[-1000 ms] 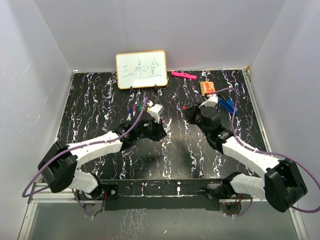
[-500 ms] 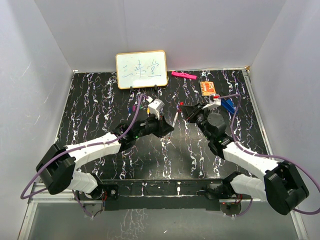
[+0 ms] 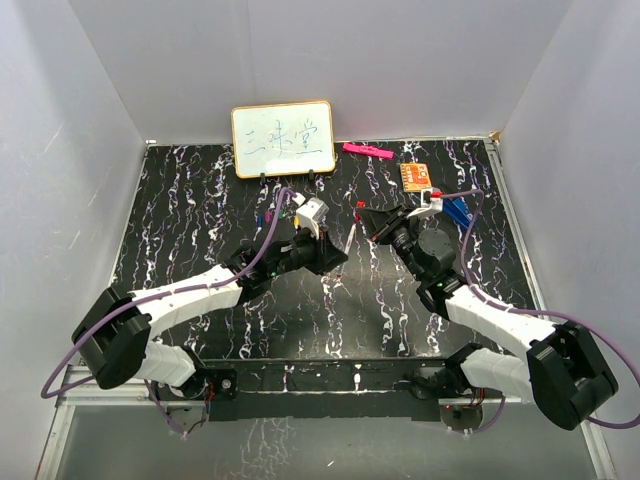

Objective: Insert the pens into the pen caps

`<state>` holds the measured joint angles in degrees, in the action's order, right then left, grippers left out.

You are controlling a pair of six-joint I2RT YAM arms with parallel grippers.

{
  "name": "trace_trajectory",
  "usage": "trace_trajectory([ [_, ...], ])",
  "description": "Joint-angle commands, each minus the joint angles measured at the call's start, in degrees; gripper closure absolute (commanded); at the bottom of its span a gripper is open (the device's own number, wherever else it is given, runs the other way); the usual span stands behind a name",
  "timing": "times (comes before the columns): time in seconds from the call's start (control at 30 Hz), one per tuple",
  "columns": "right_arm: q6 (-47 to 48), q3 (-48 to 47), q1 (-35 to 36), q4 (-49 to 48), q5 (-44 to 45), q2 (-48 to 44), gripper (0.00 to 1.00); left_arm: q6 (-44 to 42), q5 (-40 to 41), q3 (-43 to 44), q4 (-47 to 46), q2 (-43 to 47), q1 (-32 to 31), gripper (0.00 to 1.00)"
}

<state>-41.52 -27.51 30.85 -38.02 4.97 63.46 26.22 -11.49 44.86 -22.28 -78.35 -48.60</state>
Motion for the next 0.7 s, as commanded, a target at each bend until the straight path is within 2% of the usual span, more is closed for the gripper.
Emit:
trace_trajectory([
  [0.0, -0.38, -0.05, 0.09, -3.89, -1.24, -1.32, 1.00, -0.09, 0.57, 0.33, -0.54, 0.21, -0.26, 1.00],
  [0.67, -0.91, 0.30, 0.08, -4.56, -1.62, -1.69, 1.00, -0.29, 1.05, 0.14, -0.79, -0.31, -0.26, 1.00],
])
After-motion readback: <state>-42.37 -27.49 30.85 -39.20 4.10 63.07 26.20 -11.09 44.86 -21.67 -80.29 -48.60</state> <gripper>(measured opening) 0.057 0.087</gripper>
